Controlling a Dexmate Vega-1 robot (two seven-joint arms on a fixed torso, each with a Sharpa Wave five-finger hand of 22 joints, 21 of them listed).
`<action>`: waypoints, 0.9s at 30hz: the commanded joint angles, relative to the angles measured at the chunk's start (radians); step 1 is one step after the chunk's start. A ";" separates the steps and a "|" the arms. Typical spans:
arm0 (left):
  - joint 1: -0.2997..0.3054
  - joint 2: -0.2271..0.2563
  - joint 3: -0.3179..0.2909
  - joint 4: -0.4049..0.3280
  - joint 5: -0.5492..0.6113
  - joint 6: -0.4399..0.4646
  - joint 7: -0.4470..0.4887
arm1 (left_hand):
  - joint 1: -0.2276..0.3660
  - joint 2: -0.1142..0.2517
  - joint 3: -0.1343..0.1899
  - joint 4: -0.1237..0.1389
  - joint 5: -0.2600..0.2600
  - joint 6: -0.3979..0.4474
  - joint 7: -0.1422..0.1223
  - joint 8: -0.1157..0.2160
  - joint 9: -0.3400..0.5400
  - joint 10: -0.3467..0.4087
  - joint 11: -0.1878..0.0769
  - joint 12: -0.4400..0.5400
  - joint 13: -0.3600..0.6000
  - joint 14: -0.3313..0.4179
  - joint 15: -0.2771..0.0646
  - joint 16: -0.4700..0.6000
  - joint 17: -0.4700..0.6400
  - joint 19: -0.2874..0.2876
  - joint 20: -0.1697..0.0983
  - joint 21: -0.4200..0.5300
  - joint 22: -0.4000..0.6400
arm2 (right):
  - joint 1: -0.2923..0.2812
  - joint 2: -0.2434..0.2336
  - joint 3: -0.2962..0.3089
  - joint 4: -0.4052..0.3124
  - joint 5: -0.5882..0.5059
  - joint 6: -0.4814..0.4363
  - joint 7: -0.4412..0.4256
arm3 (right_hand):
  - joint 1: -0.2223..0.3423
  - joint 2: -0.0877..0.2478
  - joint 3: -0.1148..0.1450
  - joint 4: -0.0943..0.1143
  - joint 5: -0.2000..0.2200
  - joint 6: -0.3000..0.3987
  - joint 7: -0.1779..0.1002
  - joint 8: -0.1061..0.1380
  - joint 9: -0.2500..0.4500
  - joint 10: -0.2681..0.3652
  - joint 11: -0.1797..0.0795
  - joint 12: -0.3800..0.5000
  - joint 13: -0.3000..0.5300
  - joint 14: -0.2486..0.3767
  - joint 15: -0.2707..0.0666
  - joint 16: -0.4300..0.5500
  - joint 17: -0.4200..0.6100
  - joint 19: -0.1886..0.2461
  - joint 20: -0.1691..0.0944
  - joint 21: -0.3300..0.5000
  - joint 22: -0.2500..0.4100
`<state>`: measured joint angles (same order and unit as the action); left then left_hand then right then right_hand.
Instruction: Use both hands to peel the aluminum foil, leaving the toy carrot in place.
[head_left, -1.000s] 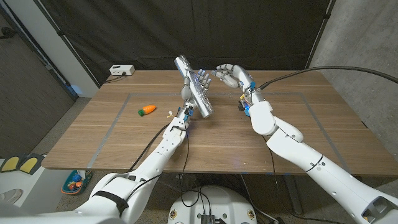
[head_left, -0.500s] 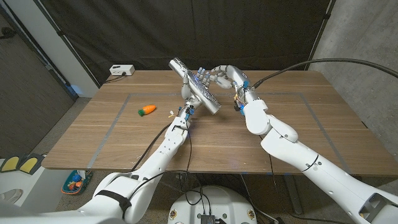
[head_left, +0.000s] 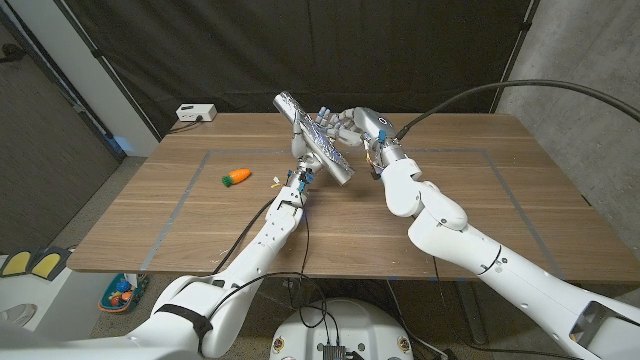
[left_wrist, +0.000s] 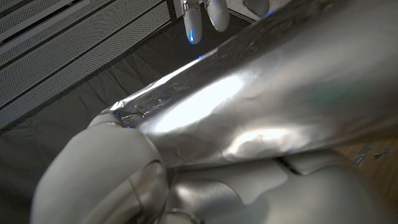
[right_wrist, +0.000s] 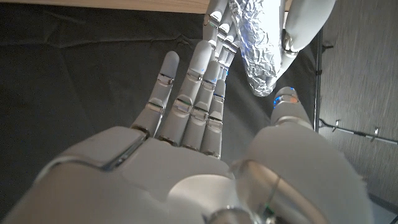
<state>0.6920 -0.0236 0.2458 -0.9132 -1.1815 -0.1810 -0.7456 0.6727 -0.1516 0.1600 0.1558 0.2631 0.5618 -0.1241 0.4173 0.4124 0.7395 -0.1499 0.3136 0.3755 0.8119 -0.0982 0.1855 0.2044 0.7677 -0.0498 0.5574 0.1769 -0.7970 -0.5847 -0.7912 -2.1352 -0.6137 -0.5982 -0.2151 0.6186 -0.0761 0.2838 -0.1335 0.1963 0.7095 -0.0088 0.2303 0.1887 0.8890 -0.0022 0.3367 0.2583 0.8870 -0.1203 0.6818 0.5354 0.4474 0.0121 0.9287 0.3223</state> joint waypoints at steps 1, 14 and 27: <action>-0.014 -0.005 -0.003 0.022 0.004 -0.001 0.003 | 0.003 -0.005 -0.004 -0.002 0.008 0.003 0.001 -0.002 0.000 0.003 -0.001 -0.005 -0.002 -0.004 -0.113 0.001 0.001 0.003 0.007 -0.005 0.001 | 0.062 0.044 -0.121 0.016 -0.255 -0.170 0.089 | -0.007 0.000 -0.006 0.004 0.007 0.011 -0.003 -0.004 0.004 0.005 -0.002 -0.002 0.004 -0.009 -0.058 0.010 0.012 0.006 -0.008 0.010 0.007; -0.027 -0.004 -0.009 0.043 0.010 -0.005 -0.001 | 0.007 0.008 -0.007 -0.007 0.016 0.007 0.003 -0.006 -0.009 0.003 -0.003 -0.007 -0.010 -0.006 -0.115 0.002 0.000 0.006 0.003 -0.010 0.001 | 0.122 0.119 -0.189 0.125 -0.437 -0.218 0.190 | -0.033 -0.012 -0.026 0.017 0.015 0.012 -0.008 -0.012 0.004 0.003 -0.005 -0.008 0.012 -0.010 -0.057 0.007 0.009 0.018 -0.018 0.041 0.028; -0.031 -0.005 -0.014 0.052 0.011 -0.004 -0.003 | 0.013 0.018 -0.008 -0.012 0.023 0.011 0.007 -0.008 -0.017 0.005 -0.006 -0.008 -0.018 -0.005 -0.115 0.003 -0.001 0.009 0.001 -0.015 0.002 | 0.157 0.166 -0.216 0.187 -0.494 -0.206 0.319 | -0.028 -0.017 -0.033 0.016 0.029 -0.011 -0.016 -0.026 0.005 -0.032 -0.010 -0.029 0.020 -0.038 -0.053 -0.011 -0.001 -0.027 -0.013 0.056 0.050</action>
<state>0.6668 -0.0273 0.2362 -0.8735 -1.1714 -0.1858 -0.7443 0.6829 -0.1400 0.1519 0.1474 0.2778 0.5659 -0.1206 0.4096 0.3939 0.7395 -0.1500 0.3057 0.3570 0.8121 -0.0983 0.1855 0.2046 0.7677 -0.0499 0.5434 0.1770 -0.6742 -0.4637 -0.9734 -2.0039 -1.0392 -0.7957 -0.0029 0.5909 -0.0904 0.2551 -0.1157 0.2195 0.7033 -0.0254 0.2101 0.1885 0.8672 -0.0129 0.3125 0.2749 0.8540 -0.1084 0.6729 0.5327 0.4282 -0.0024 0.9765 0.3676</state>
